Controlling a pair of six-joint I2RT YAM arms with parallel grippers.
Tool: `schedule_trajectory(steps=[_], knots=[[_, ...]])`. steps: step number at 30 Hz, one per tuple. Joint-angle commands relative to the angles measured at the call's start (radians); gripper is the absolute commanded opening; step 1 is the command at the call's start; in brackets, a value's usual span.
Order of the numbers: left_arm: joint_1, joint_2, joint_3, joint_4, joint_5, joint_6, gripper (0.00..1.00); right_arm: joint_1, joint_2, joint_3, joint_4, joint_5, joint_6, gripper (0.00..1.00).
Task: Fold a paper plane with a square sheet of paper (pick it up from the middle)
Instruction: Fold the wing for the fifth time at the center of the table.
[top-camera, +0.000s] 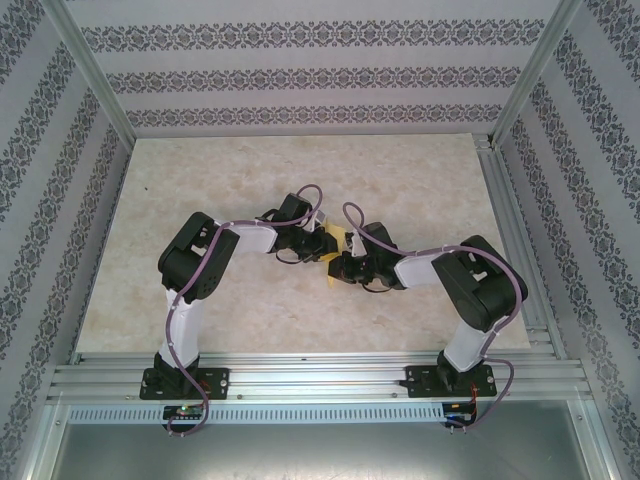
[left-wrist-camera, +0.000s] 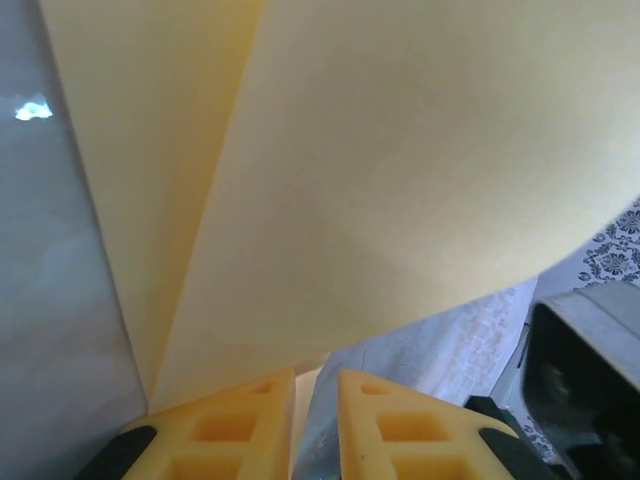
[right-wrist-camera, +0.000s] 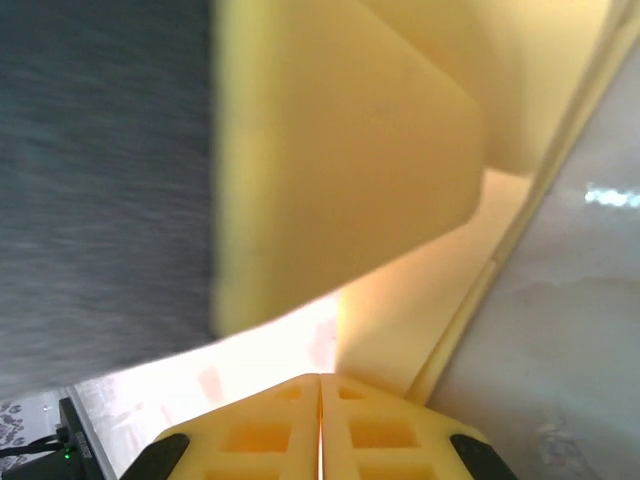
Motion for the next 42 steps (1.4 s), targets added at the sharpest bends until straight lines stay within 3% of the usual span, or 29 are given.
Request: schedule_trajectory(steps=[1, 6, 13, 16, 24, 42], knots=[[-0.011, 0.048, -0.004, -0.021, -0.023, 0.033, 0.21, 0.017, 0.034, -0.024, 0.094, -0.016, 0.026, 0.08], [-0.011, 0.050, -0.009, -0.019, -0.029, 0.032, 0.21, 0.017, 0.035, -0.049, 0.084, 0.003, 0.033, 0.08], [-0.011, 0.053, -0.005, -0.024, -0.027, 0.031, 0.20, 0.025, -0.115, -0.013, -0.102, 0.024, -0.039, 0.08], [-0.011, 0.051, -0.005, -0.027, -0.030, 0.033, 0.20, 0.031, -0.146, 0.001, -0.104, 0.017, -0.032, 0.08], [-0.011, 0.051, 0.005, -0.036, -0.020, 0.037, 0.20, 0.052, -0.074, 0.038, -0.071, 0.021, -0.010, 0.10], [-0.011, 0.056, 0.002, -0.039, -0.021, 0.046, 0.20, 0.070, -0.010, 0.025, -0.260, 0.121, -0.103, 0.09]])
